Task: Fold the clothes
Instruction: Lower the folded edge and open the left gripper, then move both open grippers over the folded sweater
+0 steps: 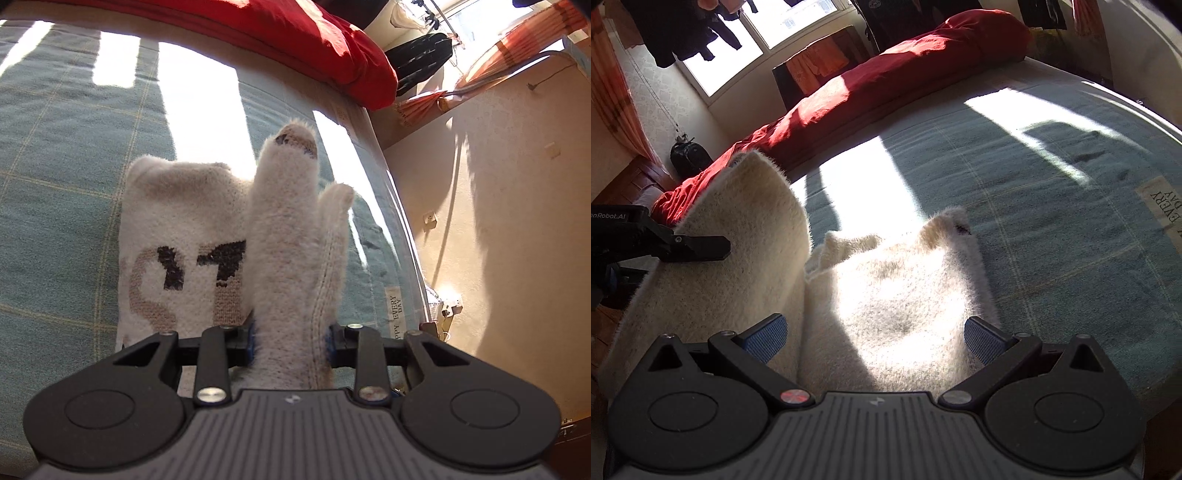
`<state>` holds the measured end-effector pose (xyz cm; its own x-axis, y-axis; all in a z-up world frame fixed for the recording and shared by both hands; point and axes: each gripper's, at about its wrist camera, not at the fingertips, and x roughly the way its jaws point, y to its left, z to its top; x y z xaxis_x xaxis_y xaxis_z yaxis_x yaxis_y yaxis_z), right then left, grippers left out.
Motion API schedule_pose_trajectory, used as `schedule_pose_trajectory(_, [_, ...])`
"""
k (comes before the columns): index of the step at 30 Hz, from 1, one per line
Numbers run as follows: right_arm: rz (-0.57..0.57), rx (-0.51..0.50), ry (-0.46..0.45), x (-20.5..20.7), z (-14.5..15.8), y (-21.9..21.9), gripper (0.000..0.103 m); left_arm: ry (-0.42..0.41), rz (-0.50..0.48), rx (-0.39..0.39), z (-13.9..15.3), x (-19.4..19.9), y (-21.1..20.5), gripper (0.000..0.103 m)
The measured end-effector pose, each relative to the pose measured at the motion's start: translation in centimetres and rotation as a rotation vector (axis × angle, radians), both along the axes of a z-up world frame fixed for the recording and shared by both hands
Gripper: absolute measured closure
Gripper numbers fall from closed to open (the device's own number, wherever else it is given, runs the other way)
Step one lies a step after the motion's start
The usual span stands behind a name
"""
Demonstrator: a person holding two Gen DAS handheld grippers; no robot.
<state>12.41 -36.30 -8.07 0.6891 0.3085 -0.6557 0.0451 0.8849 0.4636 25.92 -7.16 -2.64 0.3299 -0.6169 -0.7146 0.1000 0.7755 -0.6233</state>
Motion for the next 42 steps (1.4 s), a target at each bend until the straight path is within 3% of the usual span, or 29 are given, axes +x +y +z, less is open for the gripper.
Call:
schedule_pose_trajectory(7, [-0.052, 0.012, 0.002, -0.9, -0.4, -2.5, 0.0, 0.037, -0.023, -0.009, -1.7, 1.6, -4.1, 0.073])
schedule_pose_trajectory(19, [-0.139, 0.035, 0.032, -1.4, -2.1, -6.5, 0.0, 0.123, -0.017, 0.054, -6.0, 3.1, -10.1, 0.071])
schedule_pose_trajectory(22, [-0.143, 0.034, 0.045, -1.4, -2.5, -6.8, 0.0, 0.14, -0.012, 0.076, -7.0, 2.9, -11.3, 0.064])
schedule_pose_trajectory(24, [-0.147, 0.031, 0.051, -1.4, -2.7, -7.0, 0.0, 0.142, -0.023, 0.085, -7.3, 2.9, -12.0, 0.054])
schedule_pose_trajectory(28, [-0.162, 0.029, 0.056, -1.8, -2.7, -7.9, 0.0, 0.116, -0.068, 0.115, -7.2, 2.8, -13.3, 0.051])
schedule_pose_trajectory(33, [-0.185, 0.032, 0.042, -2.3, -2.1, -8.8, 0.0, 0.054, -0.124, 0.065, -5.2, 2.0, -12.7, 0.047])
schedule_pose_trajectory(35, [-0.179, 0.048, 0.034, -2.4, -1.8, -8.9, 0.0, 0.01, -0.16, 0.069, -4.0, 1.3, -11.8, 0.04])
schedule_pose_trajectory(38, [-0.118, 0.101, -0.001, -2.4, -0.9, -8.3, 0.0, -0.085, -0.208, 0.151, -2.3, -0.1, -10.4, 0.032])
schedule_pose_trajectory(42, [0.013, 0.184, -0.051, -2.1, 0.7, -6.2, 0.004, -0.188, -0.23, 0.28, -0.7, -2.5, -7.3, 0.031])
